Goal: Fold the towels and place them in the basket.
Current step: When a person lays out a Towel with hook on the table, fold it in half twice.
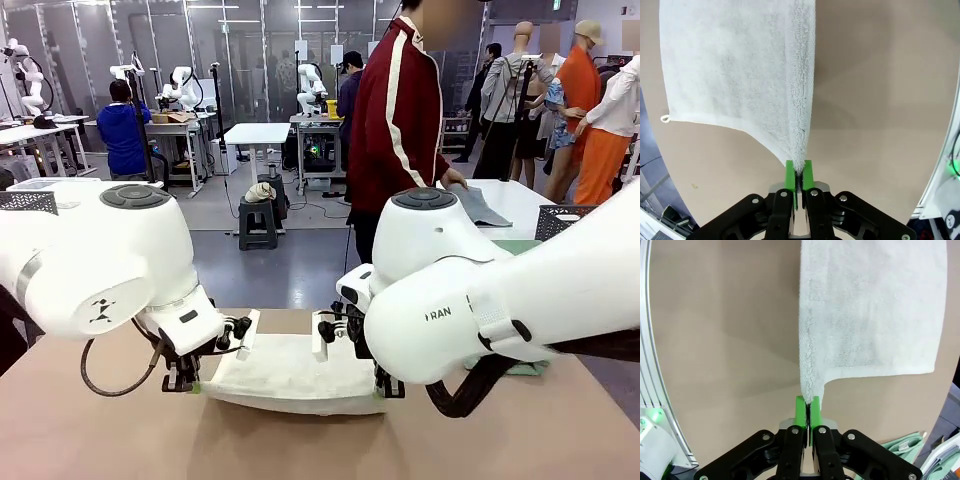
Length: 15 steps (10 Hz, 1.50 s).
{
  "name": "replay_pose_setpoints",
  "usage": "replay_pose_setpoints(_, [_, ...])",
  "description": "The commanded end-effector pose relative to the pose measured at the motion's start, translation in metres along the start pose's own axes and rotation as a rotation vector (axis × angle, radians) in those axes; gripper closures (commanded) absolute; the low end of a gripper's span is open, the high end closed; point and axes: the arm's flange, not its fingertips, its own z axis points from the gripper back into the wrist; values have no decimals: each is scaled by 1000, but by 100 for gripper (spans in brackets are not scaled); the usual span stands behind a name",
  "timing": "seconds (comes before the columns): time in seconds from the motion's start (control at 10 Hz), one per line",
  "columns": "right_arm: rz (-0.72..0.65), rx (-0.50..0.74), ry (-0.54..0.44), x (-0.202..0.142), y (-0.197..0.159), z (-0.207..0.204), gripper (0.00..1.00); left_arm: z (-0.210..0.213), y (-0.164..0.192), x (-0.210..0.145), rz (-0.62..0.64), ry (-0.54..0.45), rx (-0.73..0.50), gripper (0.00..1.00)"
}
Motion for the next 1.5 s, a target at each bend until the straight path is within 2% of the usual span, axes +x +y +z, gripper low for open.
replay_pose_setpoints(0.0, [24, 19, 3, 1, -4, -4, 99, -9, 3, 3, -18, 36, -21, 100])
replay_pose_setpoints(0.1, [0, 0, 0, 0, 0, 0, 99, 0, 0, 0, 0, 0, 0, 100])
replay_pose_setpoints(0.4, [0, 0, 0, 0, 0, 0, 99, 0, 0, 0, 0, 0, 0, 100])
replay_pose_setpoints(0.5, [4, 2, 0, 1, -1, -1, 96, -4, 0, 1, -2, 2, -8, 94])
replay_pose_setpoints(0.8, [28, 38, -6, -8, -62, 4, 96, -5, 46, -9, -33, -1, -37, 94])
replay_pose_setpoints(1.0, [47, 40, -2, -11, -92, 2, 96, -5, 71, -18, -55, 3, -70, 94])
replay_pose_setpoints(1.4, [93, 74, -18, -6, -146, -15, 96, -28, 144, -22, -82, -14, -145, 94])
